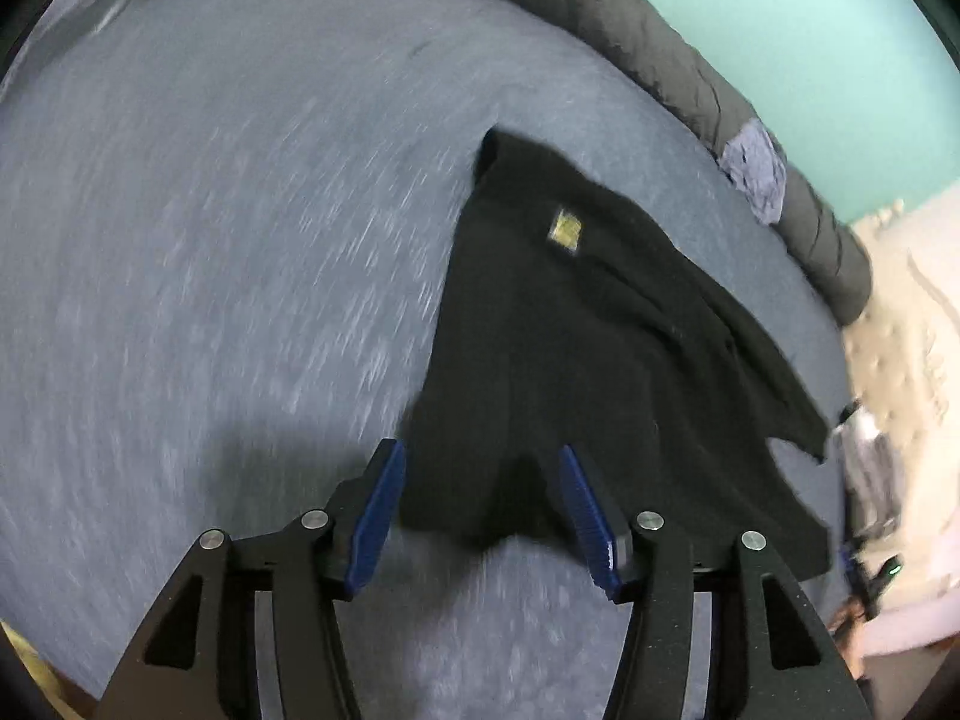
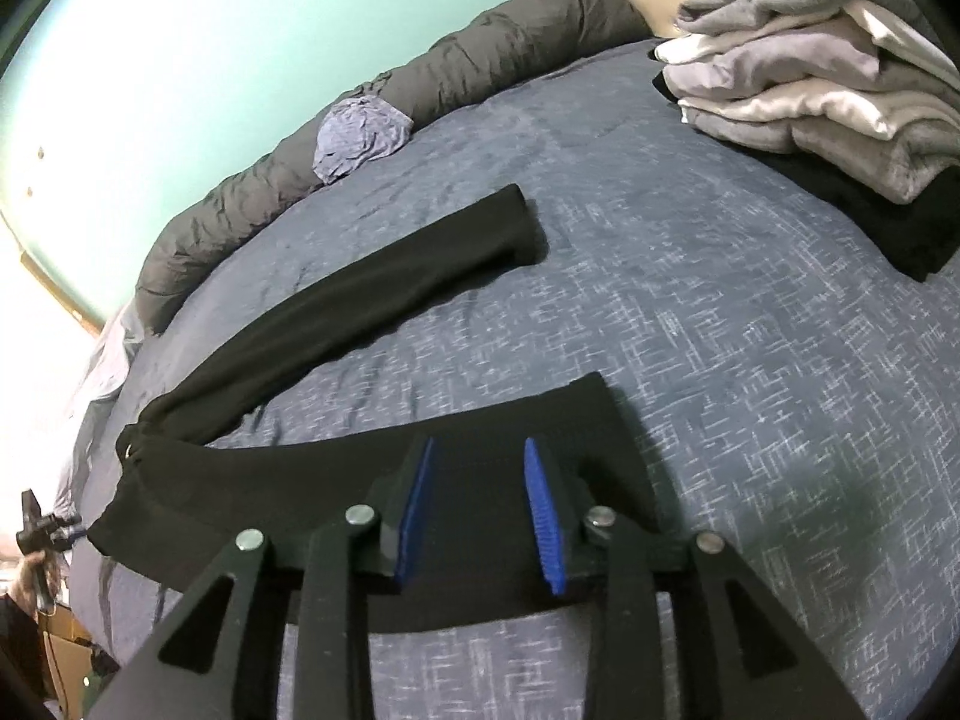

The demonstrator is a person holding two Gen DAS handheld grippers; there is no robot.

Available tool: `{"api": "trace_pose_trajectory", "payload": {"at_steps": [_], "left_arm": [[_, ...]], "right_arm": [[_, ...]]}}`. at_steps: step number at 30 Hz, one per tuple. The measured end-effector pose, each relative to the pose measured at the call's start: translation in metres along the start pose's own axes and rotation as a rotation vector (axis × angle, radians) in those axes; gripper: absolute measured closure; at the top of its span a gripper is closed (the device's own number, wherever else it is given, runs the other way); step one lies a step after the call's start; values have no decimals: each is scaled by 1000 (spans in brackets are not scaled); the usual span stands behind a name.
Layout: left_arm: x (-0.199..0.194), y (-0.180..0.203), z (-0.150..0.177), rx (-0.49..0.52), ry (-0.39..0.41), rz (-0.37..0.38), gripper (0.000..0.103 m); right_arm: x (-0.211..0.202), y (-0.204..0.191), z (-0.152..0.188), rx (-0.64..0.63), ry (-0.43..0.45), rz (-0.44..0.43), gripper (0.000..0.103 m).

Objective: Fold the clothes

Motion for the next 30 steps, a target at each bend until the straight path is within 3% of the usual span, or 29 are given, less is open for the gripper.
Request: {"api": "trace_pose_trajectory", "payload": {"at_steps": [5, 11, 14, 16, 17, 19, 20, 21, 30], "left_arm": [[7, -8, 33, 11, 1, -47, 45], [34, -16, 42, 25, -3, -104, 43], [39, -7, 40, 65, 12, -90, 45], [43, 0, 39, 93, 23, -77, 58], [45, 3, 38, 109, 23, -78, 71], [48, 9, 36, 143, 20, -91, 83], [49, 10, 35, 160, 20, -105, 98], [48, 11, 34, 173, 23, -116, 103], [-20, -1, -8, 193, 213, -202, 103]], "right_arm": [[-6, -9, 1, -6, 5, -14, 71], [-13, -19, 2, -15, 10, -28, 71], [-15, -19, 2, -16, 12, -23, 70], [-16, -18, 2, -12, 13, -16, 70], [-17, -16, 2, -9, 13, -12, 70], [-17, -14, 2, -4, 13, -7, 70], [-17, -13, 2, -1, 14, -5, 70], [-17, -12, 2, 2, 15, -6, 70], [-15, -15, 1, 8, 20, -22, 70]]}}
Point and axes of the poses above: each gripper's, at about its wrist camera, not at the fingertips, and x roughly the way its jaws point, y to its right, z to its underside, the point moved 8 cm from there along x, roughly the way its jaws point, and after that the axes turned 12 degrees about -z, right-handed, at the moved point
